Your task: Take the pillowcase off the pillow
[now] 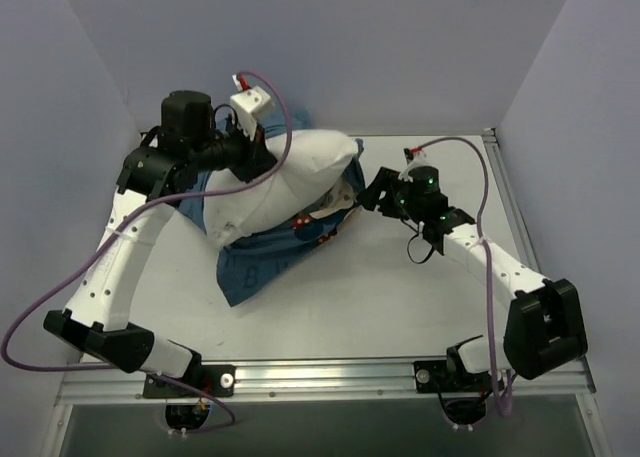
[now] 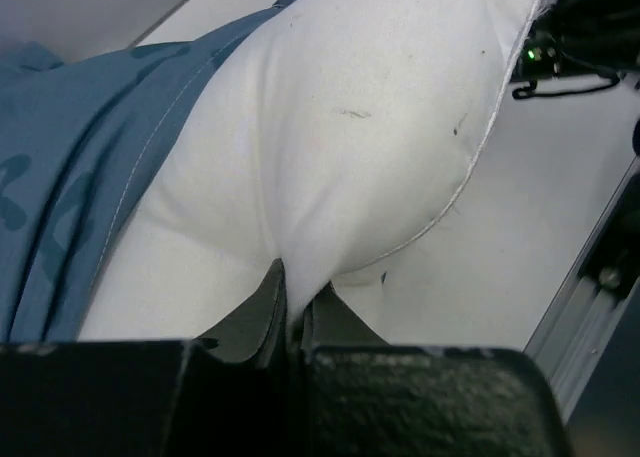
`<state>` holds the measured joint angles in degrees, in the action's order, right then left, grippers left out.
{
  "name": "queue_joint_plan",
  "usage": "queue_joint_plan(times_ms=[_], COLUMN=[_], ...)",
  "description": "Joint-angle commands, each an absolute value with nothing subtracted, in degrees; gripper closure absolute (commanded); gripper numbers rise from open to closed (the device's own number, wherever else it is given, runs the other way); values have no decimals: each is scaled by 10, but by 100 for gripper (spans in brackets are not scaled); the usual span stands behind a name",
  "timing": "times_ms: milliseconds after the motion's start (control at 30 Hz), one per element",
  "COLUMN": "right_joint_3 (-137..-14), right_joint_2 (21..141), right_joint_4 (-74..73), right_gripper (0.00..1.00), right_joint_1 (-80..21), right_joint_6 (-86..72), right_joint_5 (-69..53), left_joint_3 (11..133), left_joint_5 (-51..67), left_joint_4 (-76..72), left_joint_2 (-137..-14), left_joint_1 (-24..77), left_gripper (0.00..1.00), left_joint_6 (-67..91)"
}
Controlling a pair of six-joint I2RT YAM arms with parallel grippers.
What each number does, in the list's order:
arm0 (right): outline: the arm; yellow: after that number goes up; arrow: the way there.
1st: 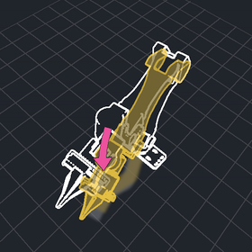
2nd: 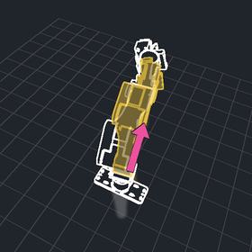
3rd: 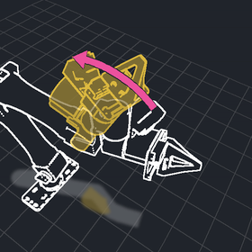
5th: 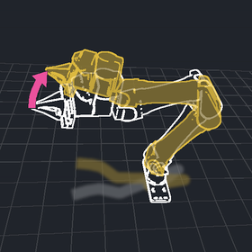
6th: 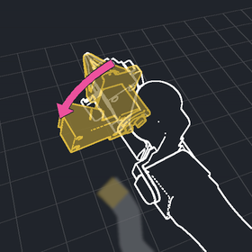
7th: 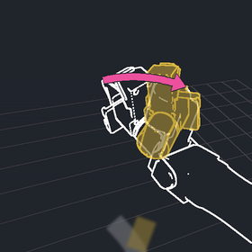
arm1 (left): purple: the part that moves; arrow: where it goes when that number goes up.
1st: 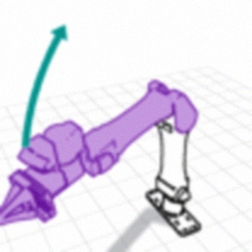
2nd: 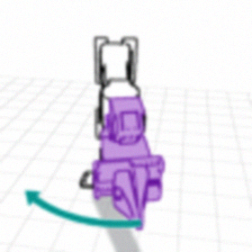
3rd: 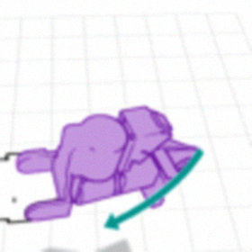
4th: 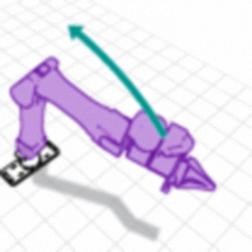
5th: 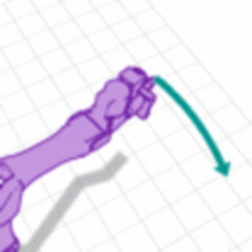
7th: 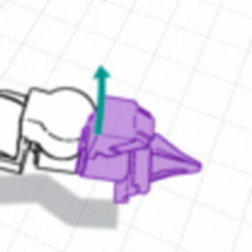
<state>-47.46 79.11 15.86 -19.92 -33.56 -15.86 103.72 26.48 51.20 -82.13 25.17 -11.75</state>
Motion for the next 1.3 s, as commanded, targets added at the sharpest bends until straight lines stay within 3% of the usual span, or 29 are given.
queue_joint_plan(times_ms=[0, 33, 67, 200, 300, 433, 800, 1000, 1267], right_joint_3=[-575, -596, -628, -658, -636, -627, -641, -619, -625], right_joint_2=[703, 689, 661, 606, 587, 607, 719, 759, 840], right_joint_4=[41, 3, -22, -51, -2, 86, 221, 286, 256], right_gripper=[36, 23, 20, 14, 12, 2, 0, 0, 0], right_joint_1=[-227, -241, -253, -295, -335, -354, -362, -395, -418], right_joint_6=[-250, -239, -239, -292, -361, -466, -714, -751, -779], right_joint_5=[-56, -30, 9, 37, 20, 29, 139, 172, 169], left_joint_3=[1107, 1110, 1113, 1117, 1117, 1110, 1075, 1057, 1087], left_joint_5=[308, 300, 280, 258, 262, 262, 251, 243, 246], left_joint_4=[401, 396, 391, 374, 367, 367, 369, 372, 373], left_joint_2=[-849, -866, -874, -906, -917, -917, -911, -916, -928], left_joint_1=[233, 234, 234, 235, 239, 247, 263, 285, 316], left_gripper=[98, 98, 98, 98, 98, 98, 98, 98, 98], left_joint_6=[90, 92, 91, 77, 73, 63, 44, 24, 16])
